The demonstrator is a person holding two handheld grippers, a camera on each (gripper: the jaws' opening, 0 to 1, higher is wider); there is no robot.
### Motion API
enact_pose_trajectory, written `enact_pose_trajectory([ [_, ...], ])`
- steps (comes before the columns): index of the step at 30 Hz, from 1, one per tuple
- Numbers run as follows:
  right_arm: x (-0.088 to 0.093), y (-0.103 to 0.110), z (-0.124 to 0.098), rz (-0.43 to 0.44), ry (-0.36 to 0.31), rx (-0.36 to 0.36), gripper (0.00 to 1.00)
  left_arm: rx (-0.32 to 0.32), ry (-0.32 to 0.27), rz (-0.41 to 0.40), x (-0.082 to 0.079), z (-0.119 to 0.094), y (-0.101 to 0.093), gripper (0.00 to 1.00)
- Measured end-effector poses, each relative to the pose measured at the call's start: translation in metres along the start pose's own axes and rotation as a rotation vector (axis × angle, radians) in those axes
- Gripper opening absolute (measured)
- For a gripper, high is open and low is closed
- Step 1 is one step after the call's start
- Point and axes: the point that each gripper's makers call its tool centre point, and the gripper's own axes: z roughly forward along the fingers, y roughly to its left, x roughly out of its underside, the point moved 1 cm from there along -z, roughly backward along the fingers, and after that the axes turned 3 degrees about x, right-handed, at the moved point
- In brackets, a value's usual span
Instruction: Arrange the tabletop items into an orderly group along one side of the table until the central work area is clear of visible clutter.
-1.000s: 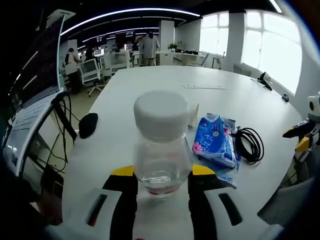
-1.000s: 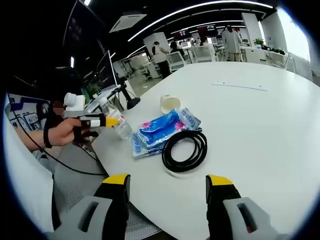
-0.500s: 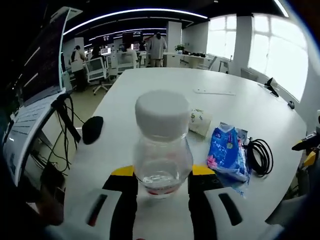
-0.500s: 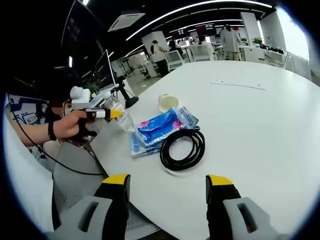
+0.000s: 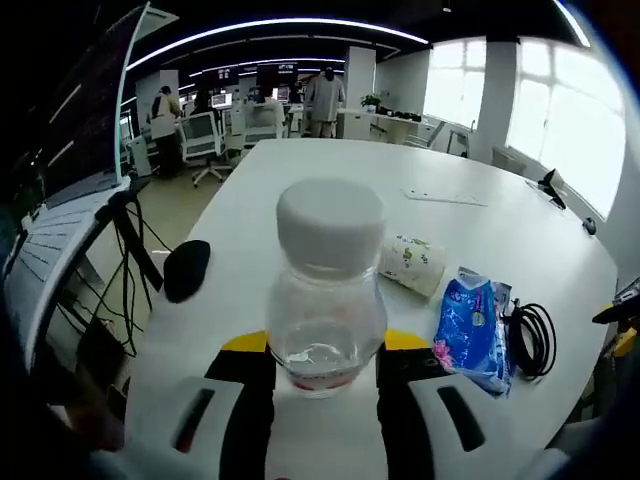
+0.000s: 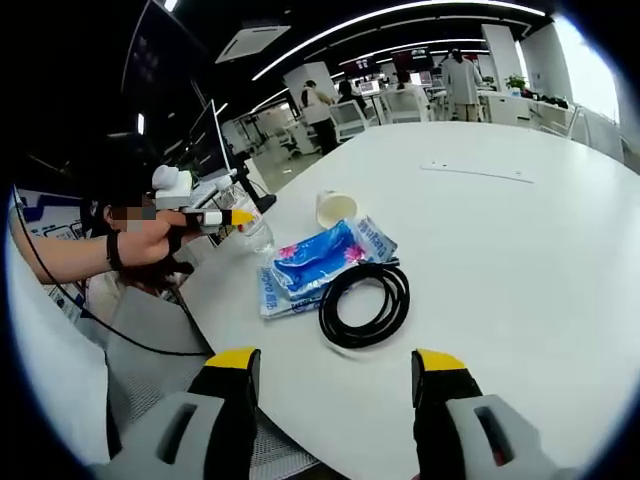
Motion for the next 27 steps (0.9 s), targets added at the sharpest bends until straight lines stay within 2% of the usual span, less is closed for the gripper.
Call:
enact_pose_trajectory([
  [10, 0.005, -0.002, -0.001, 0.003, 0.014, 0.005, 0.63, 0.003, -0.010, -0.075, -0.009, 0.018, 0.006, 0.39],
  [19, -0.002, -0.002, 0.002, -0.003, 0.009, 0.005, 0.63, 0.007, -0.015, -0.080, -0.015, 0.027, 0.010, 0.39],
  [27, -0.002, 0.001, 0.003, 0.000, 0.015, 0.003, 0.63, 0.014, -0.022, -0.080, -0.022, 0.032, 0.010, 0.39],
])
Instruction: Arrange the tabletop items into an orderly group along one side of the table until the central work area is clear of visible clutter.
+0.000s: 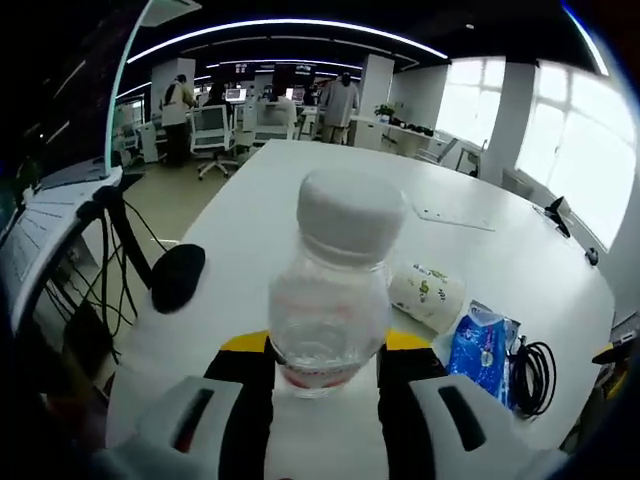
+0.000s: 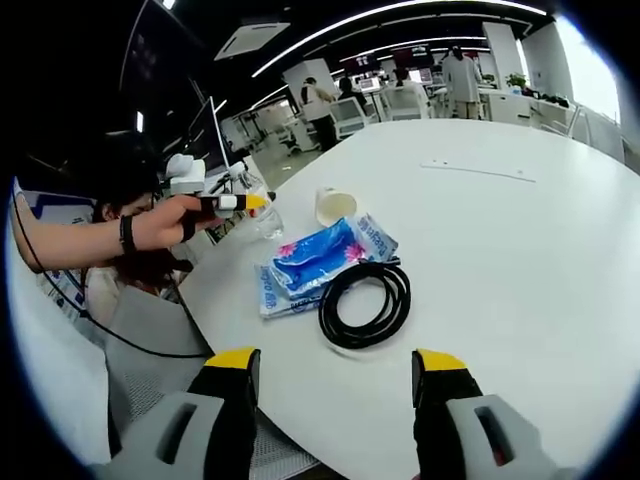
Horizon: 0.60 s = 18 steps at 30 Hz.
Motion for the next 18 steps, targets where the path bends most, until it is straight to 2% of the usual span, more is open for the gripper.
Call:
enact_pose_trajectory([
  [18, -0.004, -0.001, 0.002, -0.001, 0.010, 0.006, 0.63, 0.011, -0.018, -0.009, -0.006, 0.014, 0.003, 0.39],
])
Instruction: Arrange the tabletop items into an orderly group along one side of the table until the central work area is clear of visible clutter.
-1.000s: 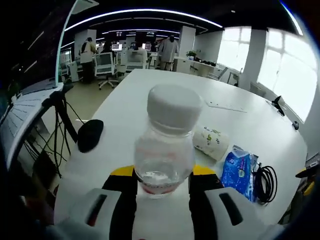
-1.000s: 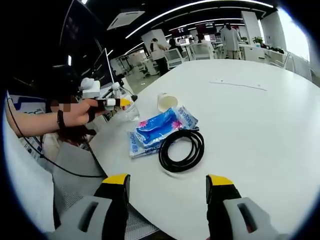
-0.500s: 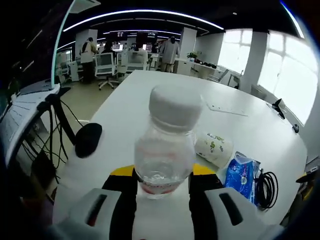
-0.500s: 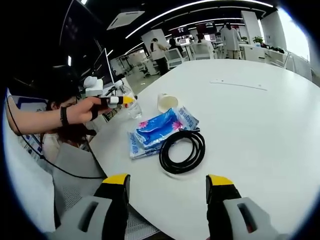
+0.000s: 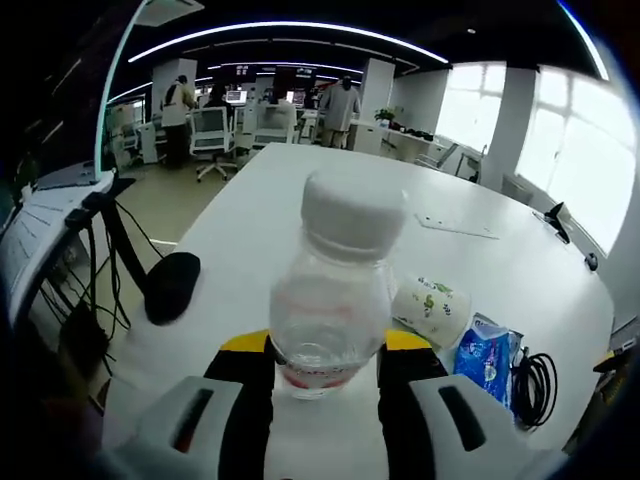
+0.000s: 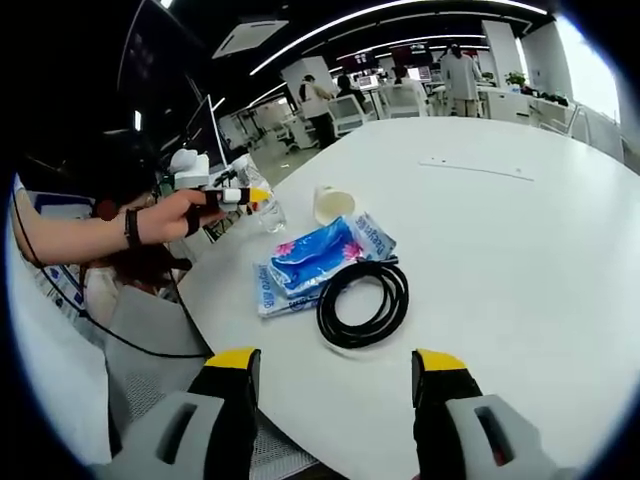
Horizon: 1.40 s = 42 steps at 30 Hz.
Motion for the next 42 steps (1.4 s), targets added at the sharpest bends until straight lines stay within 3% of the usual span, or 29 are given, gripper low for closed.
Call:
enact_pose_trajectory([
  [13, -0.002, 0.004, 0.005, -0.008, 0.000, -0.008, 0.63, 0.037, 0.017, 0.012, -0.002, 0.002, 0.000, 0.40],
  [21, -0.003, 0.002, 0.004, -0.011, -0.007, -0.008, 0.63, 0.062, -0.003, -0.001, -0.007, -0.007, -0.009, 0.46],
  [33, -0.001, 0.013, 0.004, -0.019, -0.015, -0.018, 0.63, 0.077, -0.021, -0.020, -0.003, -0.024, -0.013, 0.48],
  [42, 0.001, 0.015, 0.006, -0.021, -0.020, -0.028, 0.63, 0.074, -0.022, -0.029, 0.008, -0.040, -0.008, 0.48],
])
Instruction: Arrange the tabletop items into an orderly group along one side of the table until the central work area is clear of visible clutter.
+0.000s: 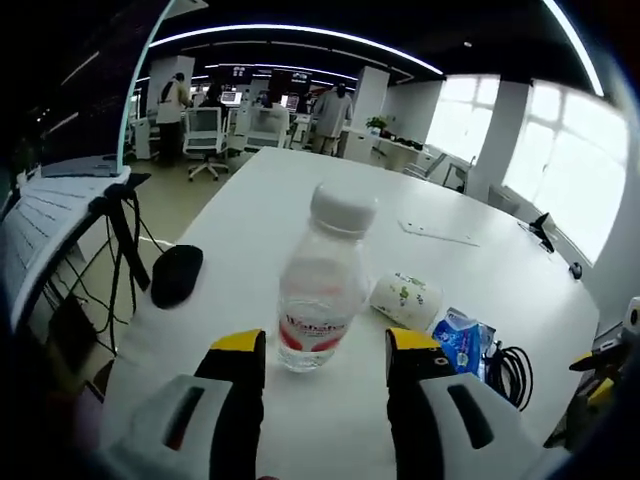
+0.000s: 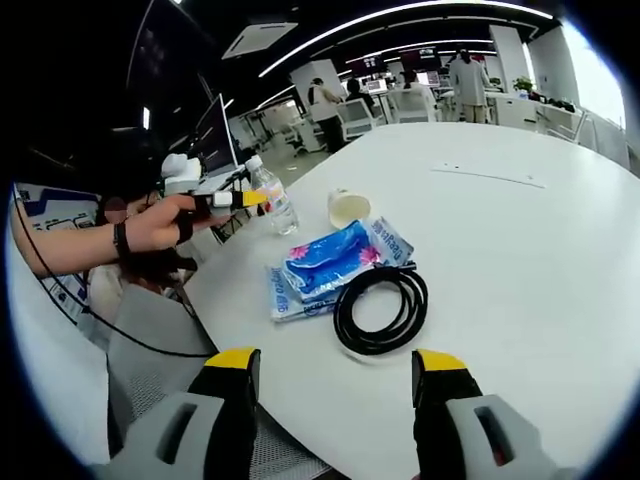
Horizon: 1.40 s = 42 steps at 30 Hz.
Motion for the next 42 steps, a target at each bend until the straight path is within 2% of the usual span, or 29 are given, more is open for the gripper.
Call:
enact_pose_trajectory([
  [12, 0.002, 0.005, 0.004, 0.004, -0.004, -0.014, 0.63, 0.007, 0.025, 0.000, 0.023, -0.021, 0.006, 0.48],
  [29, 0.011, 0.005, 0.008, 0.026, 0.001, -0.013, 0.62, 0.029, 0.093, 0.091, 0.057, -0.058, 0.018, 0.47],
  [34, 0.013, 0.007, 0.010, 0.025, 0.006, -0.018, 0.62, 0.031, 0.095, 0.078, 0.064, -0.069, 0.009, 0.47],
  [42, 0.013, 0.011, 0.015, 0.020, 0.014, -0.025, 0.62, 0.073, 0.103, 0.089, 0.073, -0.075, -0.009, 0.47],
])
